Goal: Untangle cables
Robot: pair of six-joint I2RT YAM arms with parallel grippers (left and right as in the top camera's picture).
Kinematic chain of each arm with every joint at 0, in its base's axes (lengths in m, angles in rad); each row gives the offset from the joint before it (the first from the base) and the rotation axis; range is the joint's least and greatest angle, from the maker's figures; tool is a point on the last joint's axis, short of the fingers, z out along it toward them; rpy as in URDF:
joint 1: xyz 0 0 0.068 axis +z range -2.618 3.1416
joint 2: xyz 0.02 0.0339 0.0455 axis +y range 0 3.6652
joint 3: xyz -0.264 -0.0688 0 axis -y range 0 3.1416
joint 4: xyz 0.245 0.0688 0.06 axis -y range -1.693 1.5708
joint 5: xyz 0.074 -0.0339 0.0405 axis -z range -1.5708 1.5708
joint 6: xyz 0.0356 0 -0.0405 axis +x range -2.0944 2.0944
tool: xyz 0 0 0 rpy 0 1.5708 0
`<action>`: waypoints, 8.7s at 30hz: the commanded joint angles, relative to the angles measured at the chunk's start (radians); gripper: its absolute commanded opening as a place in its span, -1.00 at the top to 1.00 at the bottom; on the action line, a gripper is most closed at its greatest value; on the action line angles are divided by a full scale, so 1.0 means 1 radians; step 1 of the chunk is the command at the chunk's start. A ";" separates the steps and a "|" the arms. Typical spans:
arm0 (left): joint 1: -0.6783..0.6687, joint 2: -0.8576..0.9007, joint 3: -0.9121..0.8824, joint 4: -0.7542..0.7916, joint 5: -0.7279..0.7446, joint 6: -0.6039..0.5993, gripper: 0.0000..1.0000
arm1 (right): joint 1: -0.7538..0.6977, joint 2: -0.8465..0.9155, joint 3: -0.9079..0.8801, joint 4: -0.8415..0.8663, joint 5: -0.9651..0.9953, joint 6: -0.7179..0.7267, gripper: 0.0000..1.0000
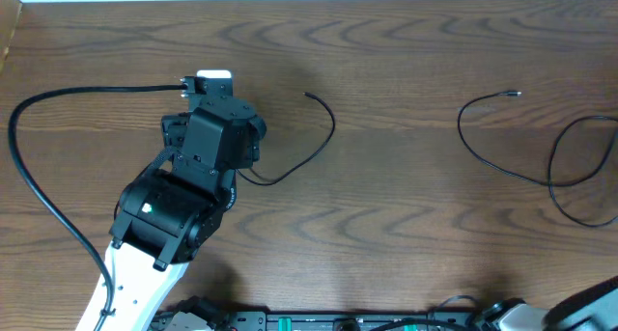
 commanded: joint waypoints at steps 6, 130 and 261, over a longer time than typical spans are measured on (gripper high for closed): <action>0.004 0.021 0.009 0.001 0.008 -0.002 -0.58 | -0.034 0.175 0.008 0.037 -0.404 0.185 -0.10; 0.004 0.066 0.009 -0.003 0.068 -0.002 -0.58 | 0.321 -0.077 0.251 -0.346 0.420 -0.307 0.98; 0.580 -0.158 0.062 -0.233 0.016 -0.179 -0.83 | 1.923 0.634 0.251 0.018 -0.083 -0.734 -0.98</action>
